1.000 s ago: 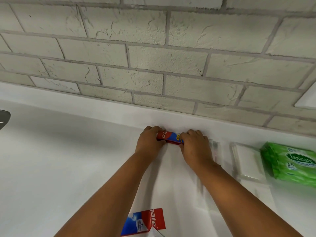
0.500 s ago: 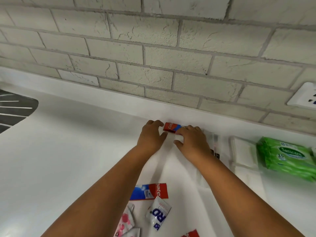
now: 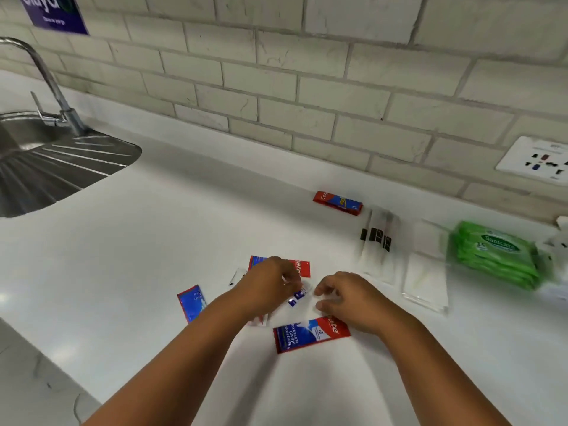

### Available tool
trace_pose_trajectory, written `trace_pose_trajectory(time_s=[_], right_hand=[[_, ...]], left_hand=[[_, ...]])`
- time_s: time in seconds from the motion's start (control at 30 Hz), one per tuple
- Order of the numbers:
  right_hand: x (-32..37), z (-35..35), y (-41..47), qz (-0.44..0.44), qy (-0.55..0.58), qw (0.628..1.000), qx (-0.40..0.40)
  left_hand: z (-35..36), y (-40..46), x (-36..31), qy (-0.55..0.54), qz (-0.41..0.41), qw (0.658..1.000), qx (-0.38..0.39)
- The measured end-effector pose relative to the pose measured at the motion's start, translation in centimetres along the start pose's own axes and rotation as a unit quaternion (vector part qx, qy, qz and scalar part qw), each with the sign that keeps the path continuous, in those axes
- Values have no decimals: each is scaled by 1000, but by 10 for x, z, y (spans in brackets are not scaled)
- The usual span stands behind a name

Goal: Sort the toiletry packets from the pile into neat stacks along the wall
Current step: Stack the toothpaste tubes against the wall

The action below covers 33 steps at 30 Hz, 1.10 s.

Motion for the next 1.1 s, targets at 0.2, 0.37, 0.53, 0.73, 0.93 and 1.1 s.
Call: trace_pose_trajectory(time_s=[0.2, 0.37, 0.53, 0.73, 0.93, 1.1], right_hand=[[-4, 9, -32, -25, -61, 998, 5], [-4, 11, -40, -40, -86, 995, -19], [-3, 11, -43, -33, -81, 996, -22], [-18, 4, -44, 25, 76, 996, -48], [-39, -9, -27, 109, 268, 952, -101], [-52, -21, 3, 169, 364, 904, -148]], left_hand=[[22, -44, 5, 83, 4, 995, 52], [27, -56, 0, 135, 36, 990, 22], [27, -59, -3, 131, 41, 991, 1], [17, -52, 11, -12, -10, 1000, 14], [4, -27, 20, -248, -103, 963, 9], [-4, 15, 15, -363, -130, 923, -5]])
Point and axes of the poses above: each hand's wrist, its own y-axis towards the middle knuckle, its own z-axis out of the palm, x = y × z, the point moved 9 cm from there along y, towards the middle knuckle, and after that the axes turned 12 degrees about -x, right-handed, at the moved point
